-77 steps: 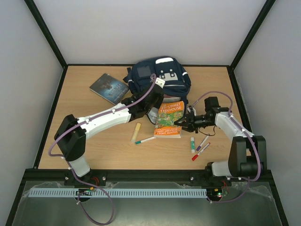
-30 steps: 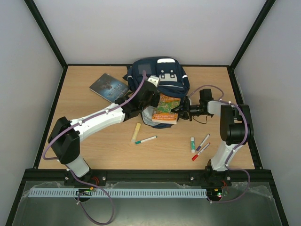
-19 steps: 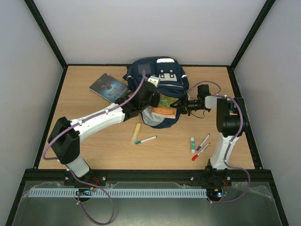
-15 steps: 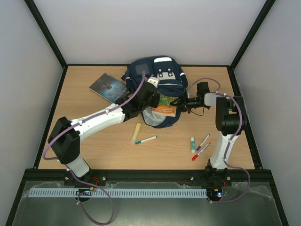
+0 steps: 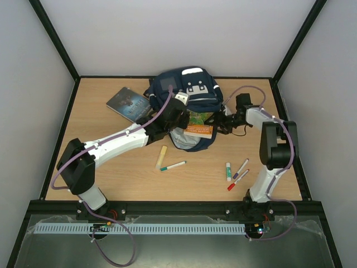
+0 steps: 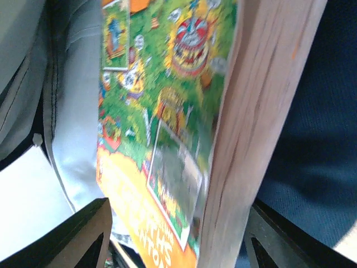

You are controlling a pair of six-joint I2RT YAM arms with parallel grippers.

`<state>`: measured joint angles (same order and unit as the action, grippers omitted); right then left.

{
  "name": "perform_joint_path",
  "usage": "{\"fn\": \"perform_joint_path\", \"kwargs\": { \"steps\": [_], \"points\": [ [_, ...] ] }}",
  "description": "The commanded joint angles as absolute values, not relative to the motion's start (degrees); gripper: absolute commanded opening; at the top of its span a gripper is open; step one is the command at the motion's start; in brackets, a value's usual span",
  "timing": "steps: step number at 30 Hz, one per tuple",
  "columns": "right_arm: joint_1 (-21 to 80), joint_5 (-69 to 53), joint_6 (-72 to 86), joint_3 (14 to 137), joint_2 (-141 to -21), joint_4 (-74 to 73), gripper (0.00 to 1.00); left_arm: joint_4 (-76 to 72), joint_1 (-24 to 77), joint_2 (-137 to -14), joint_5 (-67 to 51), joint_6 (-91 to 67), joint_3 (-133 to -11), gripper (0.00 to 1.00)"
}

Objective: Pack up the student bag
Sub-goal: Place the book in the student bag.

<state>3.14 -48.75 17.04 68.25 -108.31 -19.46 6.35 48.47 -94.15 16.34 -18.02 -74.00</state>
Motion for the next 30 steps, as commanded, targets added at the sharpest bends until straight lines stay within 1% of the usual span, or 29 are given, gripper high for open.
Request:
{"fn": "perform_joint_path", "kwargs": {
  "steps": [1, 8, 10, 12, 15, 18, 21, 23, 25, 30],
  "points": [
    [3.8, -43.9, 9.0, 67.0, -100.1, -27.1, 0.65, 0.5, 49.0, -91.1, 15.7, -17.9, -73.9, 0.02],
    [3.8, -38.5, -2.5, 60.3, -91.0, -32.6, 0.66, 0.5, 48.7, -90.7, 15.7, -17.4, -73.7, 0.03],
    [3.8, -36.2, -6.5, 58.8, -88.4, -32.7, 0.65, 0.5, 48.7, -90.7, 15.5, -17.4, -73.6, 0.02],
    [3.8, -31.5, -10.1, 56.9, -85.1, -30.9, 0.64, 0.5, 48.6, -90.7, 15.3, -17.5, -73.6, 0.02],
    [3.9, -26.3, -17.1, 51.8, -78.6, -24.2, 0.65, 0.5, 48.5, -90.7, 15.2, -17.5, -73.4, 0.02],
    [4.3, -27.0, -26.8, 45.2, -72.5, -17.4, 0.7, 0.5, 48.5, -90.8, 15.0, -17.5, -73.4, 0.03],
    [5.1, -28.2, -34.6, 39.0, -68.2, -11.2, 0.82, 0.7, 48.4, -90.8, 14.7, -17.6, -73.5, 0.02],
    [5.5, -28.6, -36.6, 37.6, -68.6, -9.3, 0.84, 0.8, 48.4, -90.8, 14.5, -17.7, -73.6, 0.02],
    [6.4, -27.8, -36.1, 38.2, -71.2, -8.4, 0.84, 1.1, 48.4, -90.8, 14.4, -17.7, -73.7, 0.02],
    [7.8, -26.1, -35.0, 39.0, -76.4, -4.4, 0.8, 1.4, 48.4, -90.8, 14.4, -17.7, -73.7, 0.02]
  ]
}}
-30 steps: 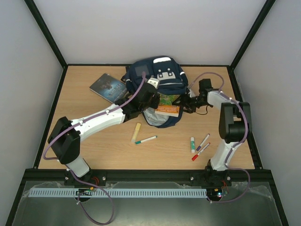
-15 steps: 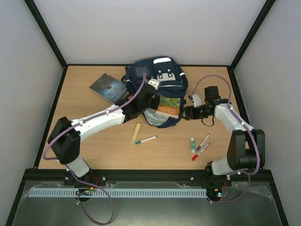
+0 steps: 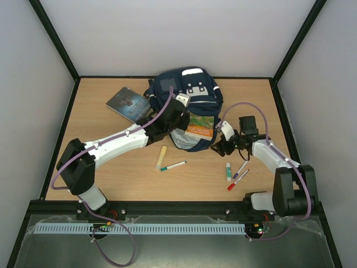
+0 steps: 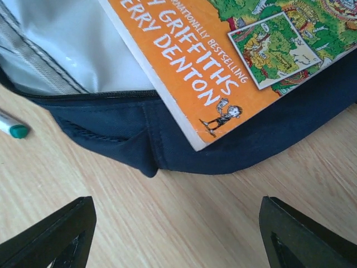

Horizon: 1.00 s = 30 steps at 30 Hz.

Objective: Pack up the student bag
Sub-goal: Place the book in the student bag.

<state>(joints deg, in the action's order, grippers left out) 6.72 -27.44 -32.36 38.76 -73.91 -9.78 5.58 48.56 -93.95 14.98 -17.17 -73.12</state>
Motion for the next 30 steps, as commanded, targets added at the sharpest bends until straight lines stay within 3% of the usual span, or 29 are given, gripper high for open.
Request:
{"fn": "perform_joint_path", "kwargs": {
  "steps": [1, 3, 7, 23, 30],
  "points": [
    [8.3, -25.3, -35.5, 38.5, -76.7, -2.6, 0.79, 1.4, 48.5, -90.8, 14.4, -17.8, -73.8, 0.02],
    [9.1, -24.0, -36.4, 37.8, -77.6, 0.0, 0.76, 1.4, 48.4, -91.0, 14.3, -17.8, -73.8, 0.02],
    [10.5, -21.7, -36.3, 39.3, -81.7, 3.2, 0.61, 1.4, 48.4, -91.5, 13.8, -18.0, -74.2, 0.02],
    [11.5, -18.2, -47.1, 40.4, -90.0, 14.0, 0.55, 2.5, 48.3, -92.7, 13.4, -17.8, -75.4, 0.02],
    [16.3, -9.9, -49.2, 42.1, -94.6, 25.4, 0.52, 2.5, 48.3, -93.5, 13.2, -17.8, -75.8, 0.02]
  ]
}}
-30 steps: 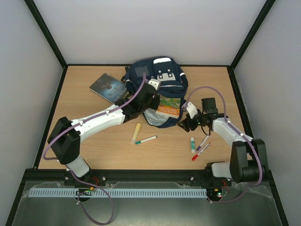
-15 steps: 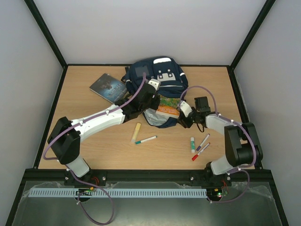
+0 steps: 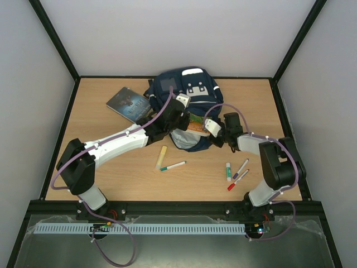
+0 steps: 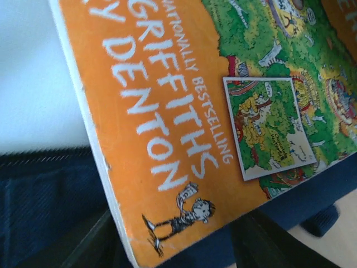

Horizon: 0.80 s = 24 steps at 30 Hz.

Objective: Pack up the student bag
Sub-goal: Place the book in the student bag.

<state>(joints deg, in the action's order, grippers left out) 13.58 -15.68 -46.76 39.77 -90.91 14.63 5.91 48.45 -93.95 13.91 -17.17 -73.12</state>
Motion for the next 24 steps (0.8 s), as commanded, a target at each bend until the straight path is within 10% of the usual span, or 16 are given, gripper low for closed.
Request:
{"fn": "perform_joint_path", "kwargs": {
  "steps": [1, 15, 24],
  "points": [
    [17.0, -7.6, -48.8, 42.3, -95.7, 28.3, 0.5, 2.4, 48.4, -93.5, 13.2, -17.8, -75.9, 0.02],
    [16.4, 15.9, -40.6, 42.5, -100.3, 41.2, 0.46, 2.6, 48.1, -93.2, 13.5, -17.1, -75.8, 0.02],
    [15.6, -8.4, -45.3, 37.0, -84.7, 14.9, 0.45, 2.8, 47.7, -92.5, 12.7, -17.5, -75.0, 0.02]
  ]
}}
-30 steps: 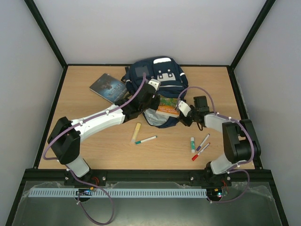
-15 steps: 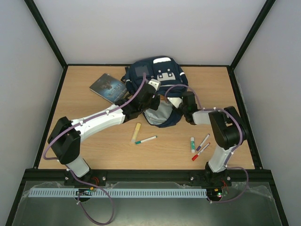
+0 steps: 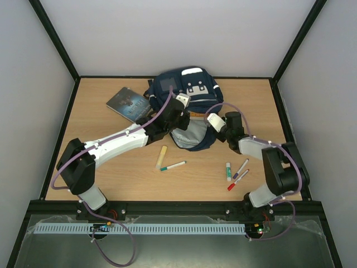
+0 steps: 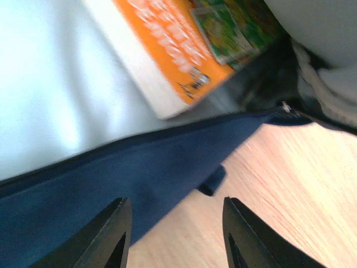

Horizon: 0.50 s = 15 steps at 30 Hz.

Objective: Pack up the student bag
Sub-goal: Place the book in the student bag.

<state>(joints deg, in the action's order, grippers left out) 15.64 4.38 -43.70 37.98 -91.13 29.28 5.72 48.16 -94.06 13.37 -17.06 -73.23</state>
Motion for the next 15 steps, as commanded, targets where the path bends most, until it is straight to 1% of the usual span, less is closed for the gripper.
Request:
{"fn": "perform_joint_path", "kwargs": {
  "steps": [1, 5, 6, 7, 15],
  "points": [
    [15.7, -10.4, -45.4, 37.1, -82.7, 12.5, 0.41, 2.7, 47.7, -92.4, 12.6, -17.6, -74.8, 0.02],
    [16.6, -12.4, -45.5, 37.6, -79.0, 9.0, 0.16, 2.2, 47.3, -91.8, 11.5, -18.2, -73.9, 0.03],
    [17.0, -12.0, -46.2, 37.7, -78.8, 9.3, 0.11, 2.1, 47.2, -91.8, 11.0, -18.4, -73.8, 0.02],
    [17.7, -11.3, -46.9, 37.8, -78.9, 9.9, 0.08, 2.1, 46.9, -91.8, 10.6, -18.5, -73.8, 0.03],
    [19.9, -4.1, -52.4, 42.7, -89.1, 17.5, 0.02, 3.7, 45.5, -91.9, 7.4, -18.7, -75.8, 0.02]
  ]
}}
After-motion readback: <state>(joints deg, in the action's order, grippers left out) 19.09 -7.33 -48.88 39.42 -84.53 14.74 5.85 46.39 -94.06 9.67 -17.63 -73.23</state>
